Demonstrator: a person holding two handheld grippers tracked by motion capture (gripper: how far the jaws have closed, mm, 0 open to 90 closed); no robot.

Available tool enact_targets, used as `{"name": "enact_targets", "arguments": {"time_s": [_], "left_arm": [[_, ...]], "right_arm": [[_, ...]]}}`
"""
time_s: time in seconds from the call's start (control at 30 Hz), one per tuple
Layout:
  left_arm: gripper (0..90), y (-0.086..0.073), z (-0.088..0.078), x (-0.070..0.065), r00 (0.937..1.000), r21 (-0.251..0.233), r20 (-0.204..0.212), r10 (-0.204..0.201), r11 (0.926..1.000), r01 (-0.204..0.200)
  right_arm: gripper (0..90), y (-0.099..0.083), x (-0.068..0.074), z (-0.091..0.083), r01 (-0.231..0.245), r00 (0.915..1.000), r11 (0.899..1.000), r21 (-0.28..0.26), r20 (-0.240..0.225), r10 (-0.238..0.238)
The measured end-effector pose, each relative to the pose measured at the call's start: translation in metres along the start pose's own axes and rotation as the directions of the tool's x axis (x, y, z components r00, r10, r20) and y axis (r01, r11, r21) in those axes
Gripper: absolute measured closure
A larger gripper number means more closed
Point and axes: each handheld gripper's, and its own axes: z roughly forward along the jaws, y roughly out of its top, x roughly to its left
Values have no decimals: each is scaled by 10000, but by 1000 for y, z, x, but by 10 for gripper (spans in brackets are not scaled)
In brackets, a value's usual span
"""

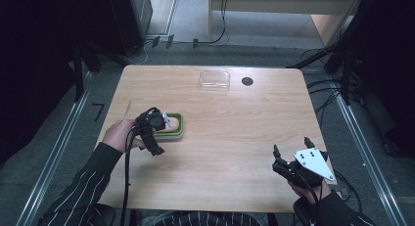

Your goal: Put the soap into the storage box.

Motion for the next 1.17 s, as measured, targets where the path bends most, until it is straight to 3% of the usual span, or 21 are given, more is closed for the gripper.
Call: {"name": "enact_targets", "arguments": {"time_s": [0.2,0.47,0.67,1.17], "left_arm": [[36,-4,3,-13,9997,194,74,238,9995,-240],[36,-15,8,-25,9999,35,144,49,10000,-49],[36,-23,12,-34,9995,194,316,87,9998,-93],[36,-30,24,-41,9986,583,506,170,9981,-200]], "right_arm": [[136,0,-1,-1,-19,10000,10000,19,3,19],[136,-1,-1,-1,-25,10000,10000,21,34,25],[136,-1,-1,-1,-34,10000,10000,32,60,34],[136,-2,-2,-2,-78,9999,10000,40,111,78]]}}
